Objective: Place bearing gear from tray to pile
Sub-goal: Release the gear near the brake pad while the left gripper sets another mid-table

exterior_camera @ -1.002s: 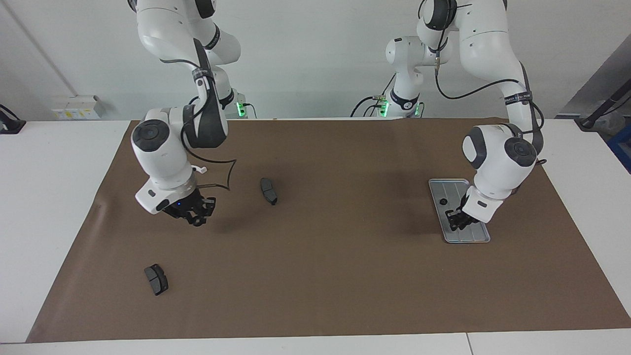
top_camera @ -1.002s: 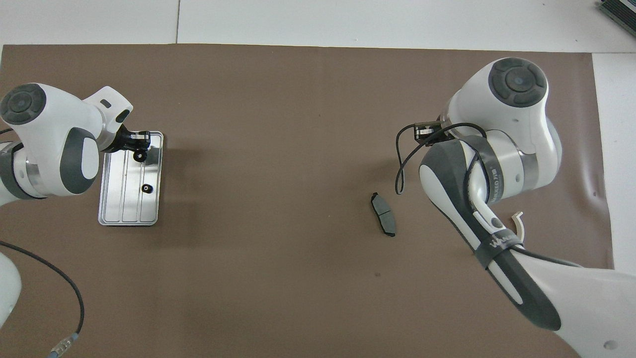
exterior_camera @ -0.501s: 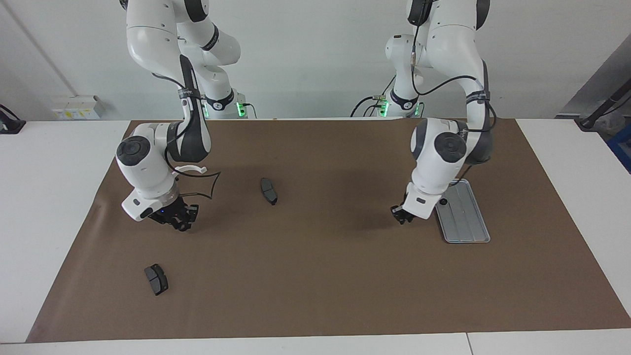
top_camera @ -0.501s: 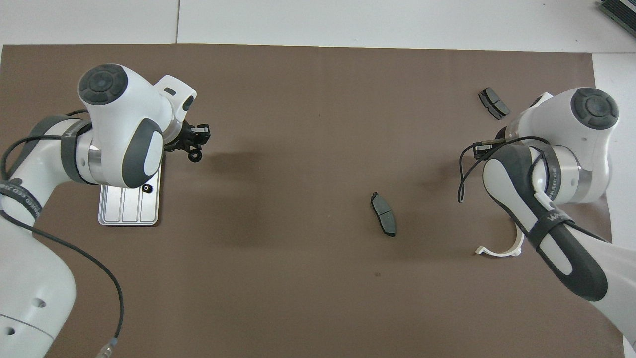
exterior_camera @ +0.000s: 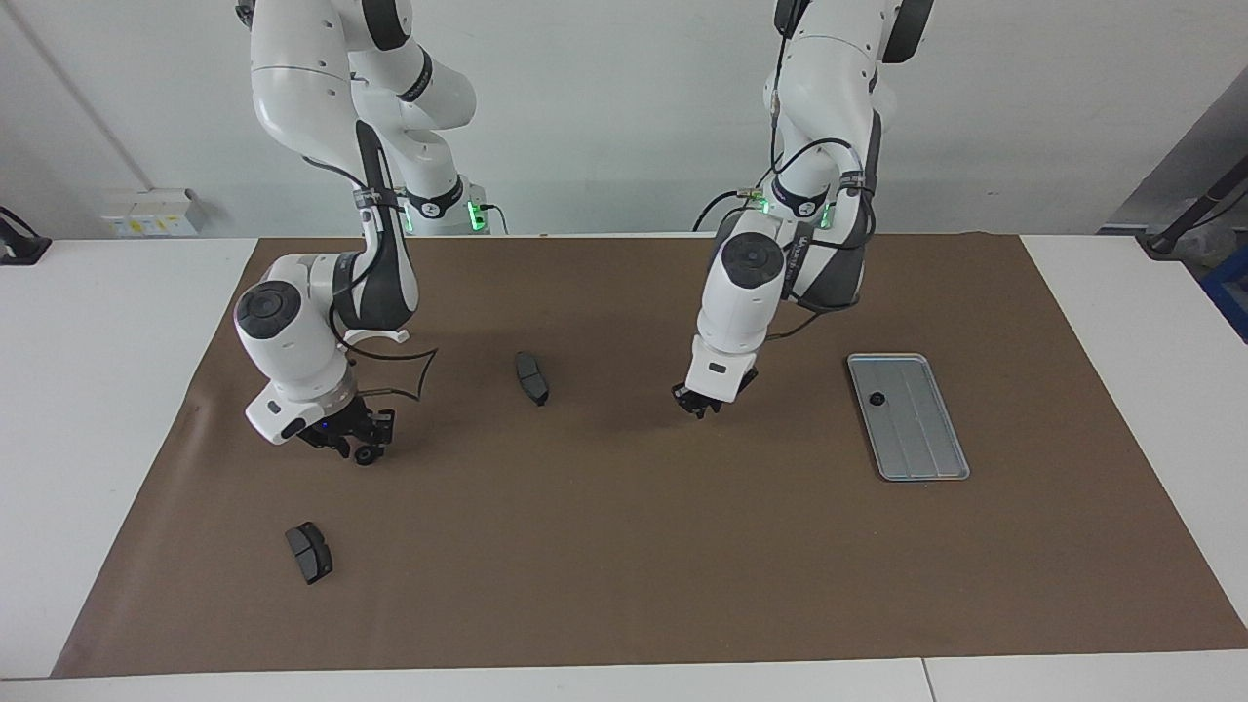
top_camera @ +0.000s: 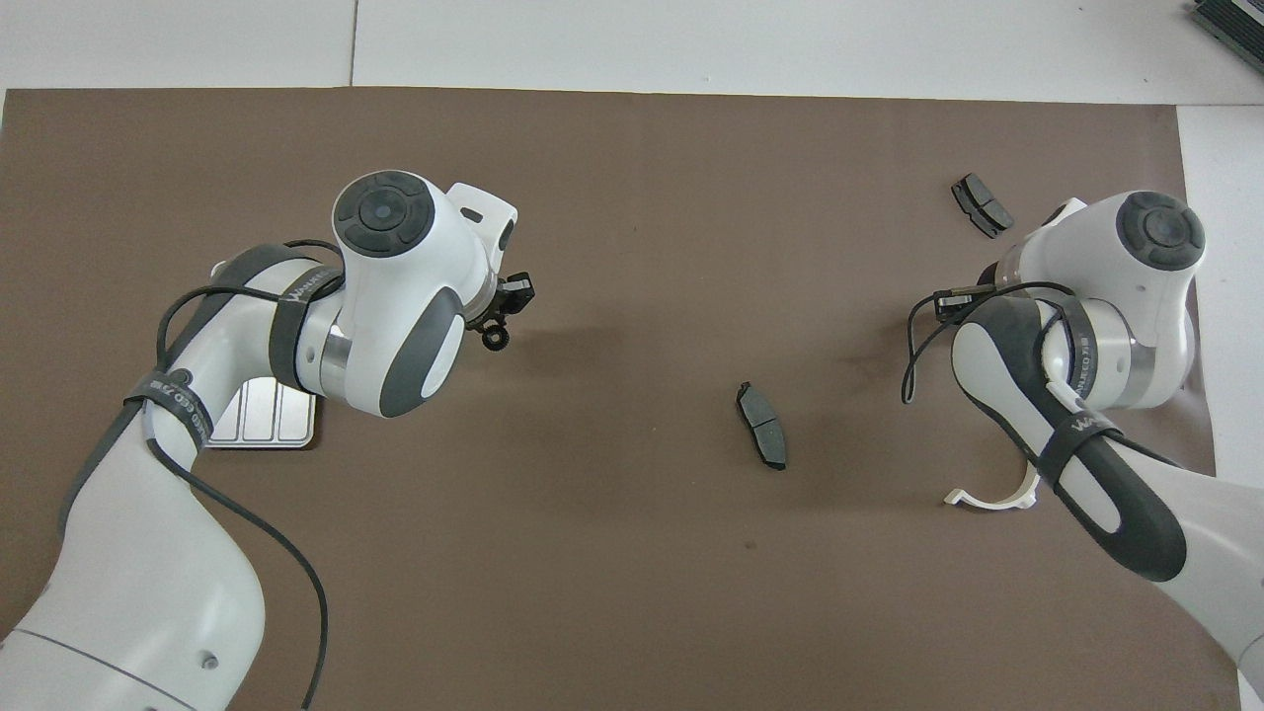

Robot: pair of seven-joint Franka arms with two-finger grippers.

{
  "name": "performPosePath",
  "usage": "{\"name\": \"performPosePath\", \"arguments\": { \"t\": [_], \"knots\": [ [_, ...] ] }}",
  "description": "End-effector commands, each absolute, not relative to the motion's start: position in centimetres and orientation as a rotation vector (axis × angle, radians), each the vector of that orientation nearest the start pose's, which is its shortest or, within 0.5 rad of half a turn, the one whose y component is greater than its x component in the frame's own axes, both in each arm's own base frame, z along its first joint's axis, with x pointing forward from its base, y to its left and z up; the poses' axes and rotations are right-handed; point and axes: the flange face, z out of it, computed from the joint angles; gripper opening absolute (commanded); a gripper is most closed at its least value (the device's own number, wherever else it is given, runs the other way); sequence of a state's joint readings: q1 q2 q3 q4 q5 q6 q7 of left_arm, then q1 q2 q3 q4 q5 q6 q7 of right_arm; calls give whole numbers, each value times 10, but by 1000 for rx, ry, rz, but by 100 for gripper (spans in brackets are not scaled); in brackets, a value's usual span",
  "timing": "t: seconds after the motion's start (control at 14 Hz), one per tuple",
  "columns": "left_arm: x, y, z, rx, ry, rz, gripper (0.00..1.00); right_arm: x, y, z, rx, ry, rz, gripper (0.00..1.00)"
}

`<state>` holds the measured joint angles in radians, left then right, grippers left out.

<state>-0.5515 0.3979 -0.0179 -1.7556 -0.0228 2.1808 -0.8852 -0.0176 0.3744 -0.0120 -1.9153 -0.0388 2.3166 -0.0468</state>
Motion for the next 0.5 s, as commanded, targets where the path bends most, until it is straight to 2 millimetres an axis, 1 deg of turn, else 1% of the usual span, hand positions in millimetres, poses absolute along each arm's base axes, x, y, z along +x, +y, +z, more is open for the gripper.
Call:
{"name": "performPosePath", "arguments": {
  "t": [0.0, 0.07, 0.14, 0.21, 0.36, 0.43],
  "knots": [
    [537, -366, 342, -3136, -550, -49, 34, 623, -21, 304, -3156, -78, -59, 100],
    [534, -371, 342, -3137, -547, -49, 37, 624, -20, 304, -3156, -80, -62, 100],
    [535, -372, 344, -3138, -560, -54, 42, 624, -19, 306, -3155, -82, -62, 100],
    [538, -370, 346, -3140, -560, -58, 44, 625, -16, 312, -3155, -87, -69, 100],
    [547, -360, 349, -3140, -578, -66, 45, 627, -10, 329, -3155, -89, -105, 100],
    [557, -350, 352, -3140, -595, -73, 45, 627, -7, 334, -3154, -86, -115, 100]
  ]
}}
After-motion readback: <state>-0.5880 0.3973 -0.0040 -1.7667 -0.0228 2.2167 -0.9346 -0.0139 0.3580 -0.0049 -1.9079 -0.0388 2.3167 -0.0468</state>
